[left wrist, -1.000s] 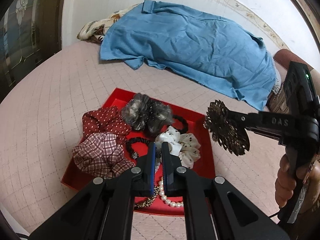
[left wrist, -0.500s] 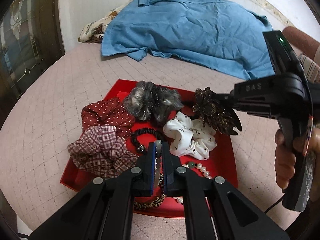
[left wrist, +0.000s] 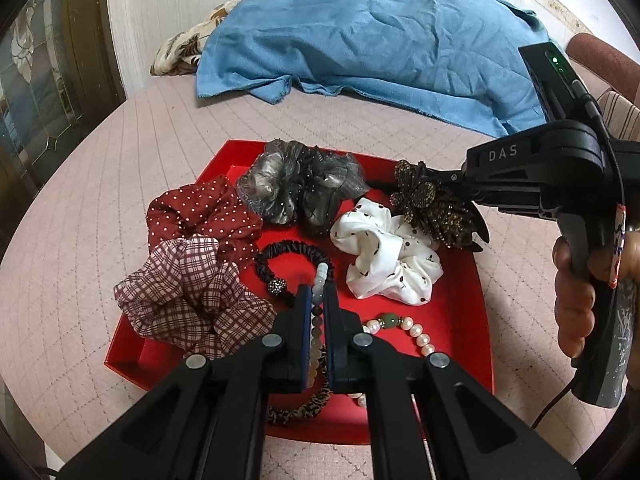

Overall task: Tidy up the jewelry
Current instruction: 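Lower the bead bracelet and brown clip into the red tray and open both tools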

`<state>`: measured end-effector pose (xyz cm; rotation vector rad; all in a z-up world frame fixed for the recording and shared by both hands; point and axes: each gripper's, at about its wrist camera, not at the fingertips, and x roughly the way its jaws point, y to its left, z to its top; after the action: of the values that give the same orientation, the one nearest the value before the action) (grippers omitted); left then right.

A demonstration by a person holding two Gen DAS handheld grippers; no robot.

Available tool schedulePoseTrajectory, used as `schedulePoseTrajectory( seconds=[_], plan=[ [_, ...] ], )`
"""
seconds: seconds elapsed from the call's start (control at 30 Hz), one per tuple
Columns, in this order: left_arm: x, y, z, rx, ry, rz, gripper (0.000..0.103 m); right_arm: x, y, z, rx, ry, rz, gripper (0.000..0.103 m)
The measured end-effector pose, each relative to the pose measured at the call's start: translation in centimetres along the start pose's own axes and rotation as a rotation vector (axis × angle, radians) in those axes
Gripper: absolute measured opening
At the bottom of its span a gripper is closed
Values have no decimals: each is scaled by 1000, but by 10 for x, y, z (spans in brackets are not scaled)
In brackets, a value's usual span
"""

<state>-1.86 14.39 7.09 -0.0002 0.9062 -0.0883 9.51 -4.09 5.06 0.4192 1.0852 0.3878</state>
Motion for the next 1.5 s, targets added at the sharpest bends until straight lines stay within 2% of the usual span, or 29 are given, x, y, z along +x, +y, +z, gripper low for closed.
schedulePoseTrajectory(
  seconds=[0.3,0.6,1.5],
  plan=[
    [6,-1,1,-3,10,1,6,2,6,-1,-35,5,-3,6],
    [2,-5,1,-6,-6,-62,6,4,8,-7,-46,24,19,6],
    [4,-7,0,11,-13,-31,6,-5,22,-12,-104,-3,6,10]
  ],
)
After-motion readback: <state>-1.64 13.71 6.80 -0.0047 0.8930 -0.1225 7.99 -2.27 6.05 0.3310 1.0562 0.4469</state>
